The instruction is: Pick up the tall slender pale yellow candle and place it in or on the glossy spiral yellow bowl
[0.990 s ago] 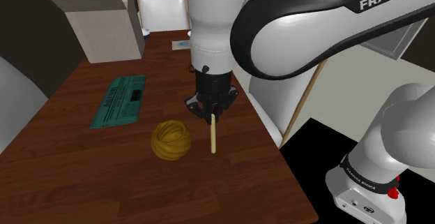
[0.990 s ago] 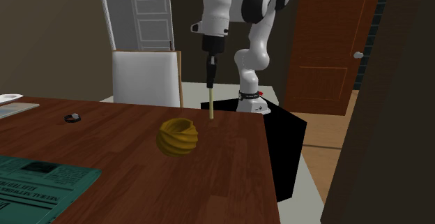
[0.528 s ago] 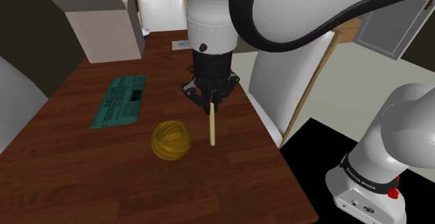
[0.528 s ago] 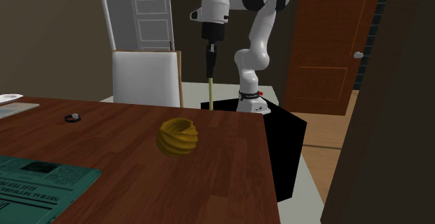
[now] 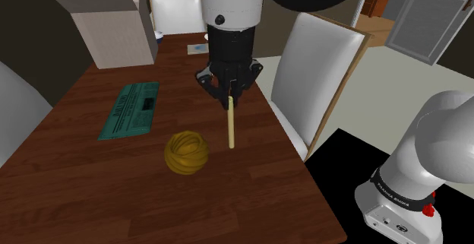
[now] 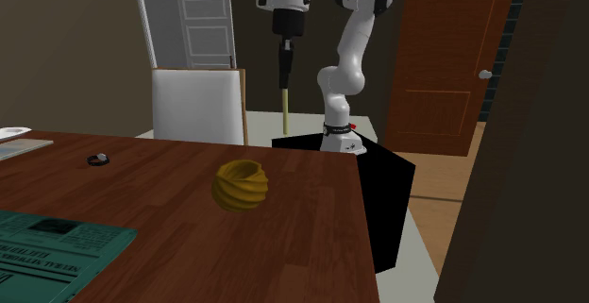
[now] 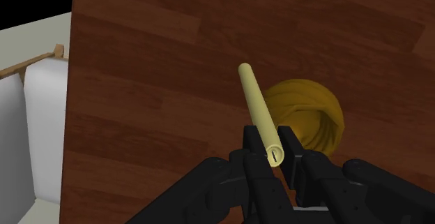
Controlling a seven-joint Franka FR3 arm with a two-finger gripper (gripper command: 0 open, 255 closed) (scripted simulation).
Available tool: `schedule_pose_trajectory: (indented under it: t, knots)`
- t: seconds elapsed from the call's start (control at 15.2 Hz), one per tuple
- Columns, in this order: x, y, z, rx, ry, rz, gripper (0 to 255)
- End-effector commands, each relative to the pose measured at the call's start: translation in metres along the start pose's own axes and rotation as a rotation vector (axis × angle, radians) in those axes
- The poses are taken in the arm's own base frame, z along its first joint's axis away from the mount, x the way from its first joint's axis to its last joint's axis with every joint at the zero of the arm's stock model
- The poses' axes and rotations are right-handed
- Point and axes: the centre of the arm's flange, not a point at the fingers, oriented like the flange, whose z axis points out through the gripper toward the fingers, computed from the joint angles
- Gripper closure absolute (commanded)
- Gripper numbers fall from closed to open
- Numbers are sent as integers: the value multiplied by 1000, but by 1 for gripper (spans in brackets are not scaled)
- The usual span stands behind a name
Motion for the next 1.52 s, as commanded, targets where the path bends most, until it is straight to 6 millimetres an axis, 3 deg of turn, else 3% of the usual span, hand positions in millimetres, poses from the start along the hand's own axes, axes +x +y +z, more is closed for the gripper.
schedule_pose_trajectory:
  t: [0.0,0.2,1.06,1.45]
  knots:
    - [1,1,-10,0,0,0,255]
    - [2,1,-21,0,0,0,255]
    - [125,-102,-80,0,0,0,255]
    - [122,-102,-48,0,0,0,255]
